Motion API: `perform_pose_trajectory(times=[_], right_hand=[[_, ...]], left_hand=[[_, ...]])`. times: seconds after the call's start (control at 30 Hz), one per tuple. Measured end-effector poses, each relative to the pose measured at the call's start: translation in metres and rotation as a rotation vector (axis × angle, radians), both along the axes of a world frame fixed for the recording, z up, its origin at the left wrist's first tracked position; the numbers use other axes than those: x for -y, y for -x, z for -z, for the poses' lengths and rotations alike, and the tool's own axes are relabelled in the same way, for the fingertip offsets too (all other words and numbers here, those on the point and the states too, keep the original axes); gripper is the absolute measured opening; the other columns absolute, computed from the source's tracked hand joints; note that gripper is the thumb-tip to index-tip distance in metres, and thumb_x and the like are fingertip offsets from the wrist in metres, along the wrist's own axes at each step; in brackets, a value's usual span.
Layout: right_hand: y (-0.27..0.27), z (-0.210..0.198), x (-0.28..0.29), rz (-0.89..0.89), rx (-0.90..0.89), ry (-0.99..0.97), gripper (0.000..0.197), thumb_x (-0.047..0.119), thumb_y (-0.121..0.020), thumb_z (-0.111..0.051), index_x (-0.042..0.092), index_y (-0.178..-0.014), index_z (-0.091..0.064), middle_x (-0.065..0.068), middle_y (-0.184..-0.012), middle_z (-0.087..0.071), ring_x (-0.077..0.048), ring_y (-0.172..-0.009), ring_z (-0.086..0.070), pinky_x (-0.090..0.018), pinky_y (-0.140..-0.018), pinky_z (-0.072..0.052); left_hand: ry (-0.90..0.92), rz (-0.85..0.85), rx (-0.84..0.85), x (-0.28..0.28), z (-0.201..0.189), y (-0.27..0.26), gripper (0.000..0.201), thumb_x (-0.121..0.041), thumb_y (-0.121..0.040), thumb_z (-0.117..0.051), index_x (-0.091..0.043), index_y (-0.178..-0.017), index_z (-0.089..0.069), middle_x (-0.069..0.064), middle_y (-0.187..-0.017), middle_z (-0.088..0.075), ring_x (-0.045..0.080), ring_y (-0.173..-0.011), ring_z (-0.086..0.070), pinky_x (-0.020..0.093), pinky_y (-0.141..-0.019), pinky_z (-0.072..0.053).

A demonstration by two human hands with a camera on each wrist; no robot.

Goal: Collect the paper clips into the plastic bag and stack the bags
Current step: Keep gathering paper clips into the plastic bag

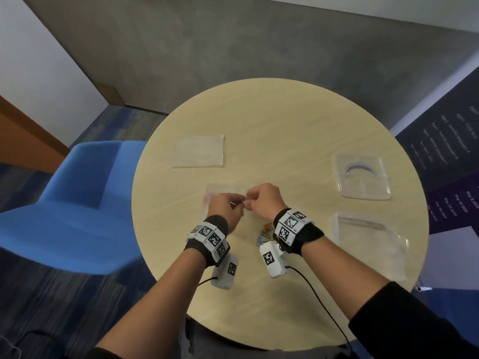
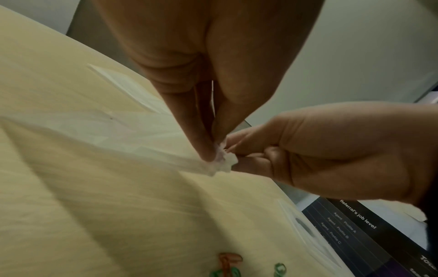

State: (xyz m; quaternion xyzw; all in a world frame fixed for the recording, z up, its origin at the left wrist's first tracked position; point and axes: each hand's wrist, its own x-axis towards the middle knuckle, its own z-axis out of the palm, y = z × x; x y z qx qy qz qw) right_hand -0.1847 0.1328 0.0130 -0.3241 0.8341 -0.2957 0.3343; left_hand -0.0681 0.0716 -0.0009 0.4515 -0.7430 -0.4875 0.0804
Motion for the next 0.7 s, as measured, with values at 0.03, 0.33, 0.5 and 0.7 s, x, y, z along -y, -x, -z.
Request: perform_pose_trajectory(times=[0.03, 0.33, 0.5, 0.7], right_hand=[[0.000, -0.003, -0.001, -0.031, -0.042, 0.002, 0.022, 0.004, -0.079, -0.073, 0.003, -0.101, -0.076, -0.013, -0.101, -0.075, -0.023, -0.097, -0.070, -0.024, -0.088, -0.051], [0.038, -0.001, -0.041, -0.016, -0.250, 0.059, 0.022, 0.010, -0.088, -0.062, 0.011, -0.107, -0.074, -0.010, -0.113, -0.071, -0.022, -0.103, -0.066, -0.030, -0.093, -0.051], [0.034, 0.019, -0.081, -0.118, -0.223, -0.635, 0.061, 0.018, -0.095, -0.049, 0.014, -0.150, -0.023, -0.023, -0.150, -0.023, -0.040, -0.133, -0.036, -0.044, -0.106, -0.039], [-0.011, 0.037, -0.087, -0.167, -0.289, -0.579, 0.076, -0.001, -0.090, -0.042, 0.011, -0.154, -0.002, -0.032, -0.157, 0.011, -0.044, -0.147, 0.003, -0.049, -0.119, -0.021]], left_hand=[[-0.004, -0.005, 0.002, 0.000, 0.000, 0.000, 0.026, -0.007, -0.090, -0.058, -0.007, -0.113, -0.070, 0.007, -0.083, -0.072, 0.020, -0.079, -0.070, 0.027, -0.082, -0.054], [-0.057, -0.051, 0.021, 0.010, 0.005, -0.003, 0.025, -0.006, -0.090, -0.058, -0.008, -0.112, -0.070, 0.006, -0.083, -0.072, 0.022, -0.078, -0.071, 0.032, -0.084, -0.057], [-0.055, -0.059, 0.019, 0.016, 0.006, -0.005, 0.025, -0.004, -0.090, -0.058, -0.006, -0.112, -0.070, 0.007, -0.085, -0.071, 0.024, -0.078, -0.071, 0.031, -0.083, -0.057], [-0.059, -0.056, 0.038, 0.017, 0.007, -0.004, 0.023, -0.007, -0.091, -0.059, -0.010, -0.111, -0.070, 0.005, -0.084, -0.071, 0.022, -0.079, -0.070, 0.026, -0.080, -0.053]])
